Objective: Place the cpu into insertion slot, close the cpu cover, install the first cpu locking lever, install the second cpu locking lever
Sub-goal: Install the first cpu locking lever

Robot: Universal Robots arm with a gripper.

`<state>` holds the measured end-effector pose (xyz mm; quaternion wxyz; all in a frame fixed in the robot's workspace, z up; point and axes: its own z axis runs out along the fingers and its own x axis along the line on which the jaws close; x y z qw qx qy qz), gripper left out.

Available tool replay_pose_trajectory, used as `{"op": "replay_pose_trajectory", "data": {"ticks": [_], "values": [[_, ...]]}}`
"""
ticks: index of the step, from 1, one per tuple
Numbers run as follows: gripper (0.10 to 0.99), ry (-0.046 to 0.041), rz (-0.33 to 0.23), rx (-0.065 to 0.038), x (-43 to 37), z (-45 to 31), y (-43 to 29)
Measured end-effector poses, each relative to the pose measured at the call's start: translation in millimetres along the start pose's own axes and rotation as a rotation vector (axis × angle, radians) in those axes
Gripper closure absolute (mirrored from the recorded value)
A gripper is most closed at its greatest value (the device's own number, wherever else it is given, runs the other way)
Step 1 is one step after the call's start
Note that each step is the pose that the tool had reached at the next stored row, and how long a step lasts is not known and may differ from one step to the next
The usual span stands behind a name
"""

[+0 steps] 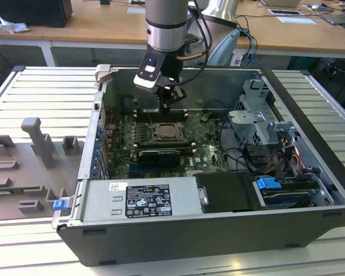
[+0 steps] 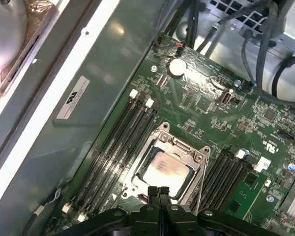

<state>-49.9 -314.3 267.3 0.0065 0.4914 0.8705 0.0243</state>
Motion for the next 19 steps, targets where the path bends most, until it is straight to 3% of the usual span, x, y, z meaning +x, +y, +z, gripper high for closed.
{"op": "replay_pose_trajectory", "data": {"ticks": [13,19], "values": [[0.980,0.0072,-0.147,0.002,0.0,0.0,0.0],[0.980,0.0122,-0.249,0.003,0.0,0.0,0.0]]}}
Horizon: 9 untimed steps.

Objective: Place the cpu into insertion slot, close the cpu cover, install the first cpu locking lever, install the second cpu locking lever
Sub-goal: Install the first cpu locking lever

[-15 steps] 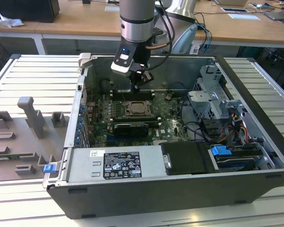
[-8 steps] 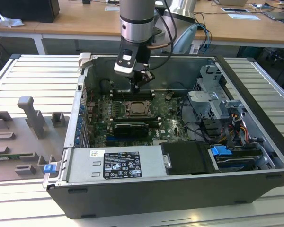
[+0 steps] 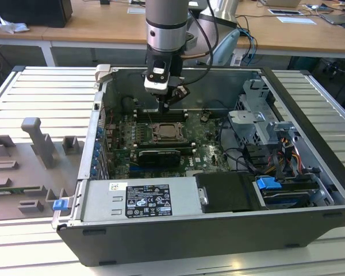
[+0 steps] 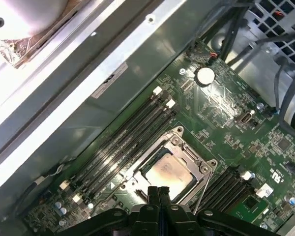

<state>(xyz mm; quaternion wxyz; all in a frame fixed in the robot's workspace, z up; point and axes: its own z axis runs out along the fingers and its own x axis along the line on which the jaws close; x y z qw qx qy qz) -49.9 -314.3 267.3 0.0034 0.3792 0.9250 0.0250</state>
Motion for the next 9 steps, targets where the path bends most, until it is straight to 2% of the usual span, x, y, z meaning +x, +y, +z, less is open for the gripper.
{"op": "replay_pose_trajectory", "data": {"ticks": [9], "values": [[0.980,0.0055,-0.112,0.001,0.2,0.0,-0.2]]}}
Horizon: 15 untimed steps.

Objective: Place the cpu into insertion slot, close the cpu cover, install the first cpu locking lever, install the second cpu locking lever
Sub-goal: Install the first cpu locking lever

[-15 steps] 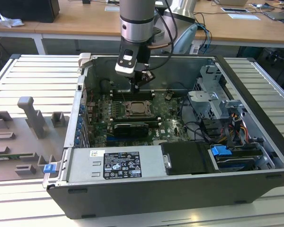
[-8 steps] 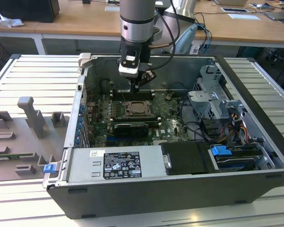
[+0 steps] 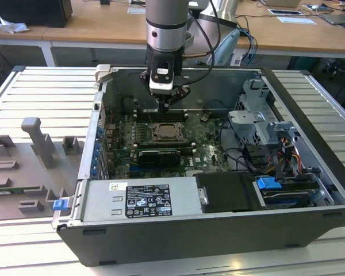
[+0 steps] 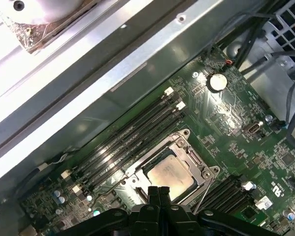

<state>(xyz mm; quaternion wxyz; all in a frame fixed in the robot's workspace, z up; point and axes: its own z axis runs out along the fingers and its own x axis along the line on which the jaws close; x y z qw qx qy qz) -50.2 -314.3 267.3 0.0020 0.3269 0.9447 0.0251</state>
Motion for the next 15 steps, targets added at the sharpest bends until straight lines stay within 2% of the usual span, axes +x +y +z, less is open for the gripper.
{"op": "replay_pose_trajectory", "data": {"ticks": [7,15], "values": [[0.980,0.0038,-0.077,0.001,0.1,0.0,-0.1],[0.980,0.0095,-0.195,0.003,0.6,-0.1,-0.5]]}}
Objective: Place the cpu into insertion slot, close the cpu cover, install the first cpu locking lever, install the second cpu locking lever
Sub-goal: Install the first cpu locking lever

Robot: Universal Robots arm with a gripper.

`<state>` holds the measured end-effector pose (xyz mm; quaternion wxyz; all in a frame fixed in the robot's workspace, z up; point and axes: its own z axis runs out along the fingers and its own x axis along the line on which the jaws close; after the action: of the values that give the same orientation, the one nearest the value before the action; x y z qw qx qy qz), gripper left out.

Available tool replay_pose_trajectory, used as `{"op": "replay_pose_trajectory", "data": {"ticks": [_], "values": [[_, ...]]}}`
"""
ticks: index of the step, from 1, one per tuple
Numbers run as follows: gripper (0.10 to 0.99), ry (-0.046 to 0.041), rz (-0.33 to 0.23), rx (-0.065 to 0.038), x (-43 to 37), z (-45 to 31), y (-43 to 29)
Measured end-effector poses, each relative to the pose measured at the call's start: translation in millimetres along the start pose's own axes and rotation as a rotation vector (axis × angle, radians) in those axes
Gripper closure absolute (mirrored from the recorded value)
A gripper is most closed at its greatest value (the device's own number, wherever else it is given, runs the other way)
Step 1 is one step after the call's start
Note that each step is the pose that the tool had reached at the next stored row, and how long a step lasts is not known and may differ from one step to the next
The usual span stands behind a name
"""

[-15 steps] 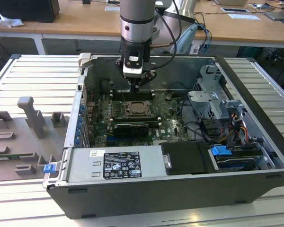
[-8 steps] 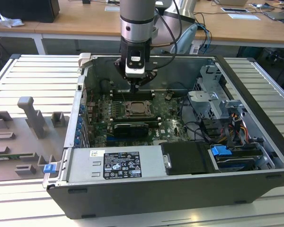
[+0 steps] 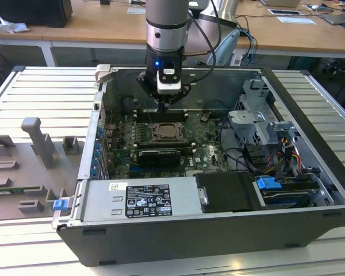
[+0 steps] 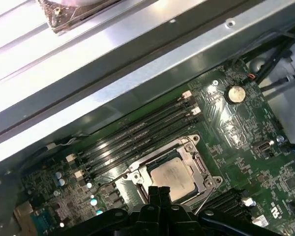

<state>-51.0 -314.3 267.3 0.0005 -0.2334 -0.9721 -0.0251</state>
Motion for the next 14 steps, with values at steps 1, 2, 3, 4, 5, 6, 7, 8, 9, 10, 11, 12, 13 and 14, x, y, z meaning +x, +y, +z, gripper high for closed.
{"op": "replay_pose_trajectory", "data": {"ticks": [1,2,3,4,5,6,7,8,9,10,11,12,13,14], "values": [[0.980,0.0012,-0.024,0.000,0.0,0.0,0.0],[0.980,0.0021,-0.043,0.000,0.0,0.1,0.0],[0.980,0.0029,-0.060,0.001,0.0,0.2,0.0],[0.980,0.0046,-0.095,0.001,0.0,0.2,0.0],[0.980,0.0056,-0.116,0.001,0.0,0.3,0.0],[0.980,0.0065,-0.134,0.002,0.0,0.3,0.0],[0.980,0.0076,-0.157,0.002,0.0,0.3,0.0],[0.980,0.0087,-0.181,0.002,0.0,0.4,0.0],[0.980,0.0093,-0.196,0.002,0.0,0.3,0.0],[0.980,0.0097,-0.208,0.002,0.0,0.4,0.0],[0.980,0.0103,-0.224,0.002,0.0,0.4,0.0],[0.980,0.0107,-0.236,0.003,0.0,0.4,0.0],[0.980,0.0113,-0.251,0.003,0.0,0.4,0.0],[0.980,0.0117,-0.260,0.003,0.0,0.4,0.0]]}}
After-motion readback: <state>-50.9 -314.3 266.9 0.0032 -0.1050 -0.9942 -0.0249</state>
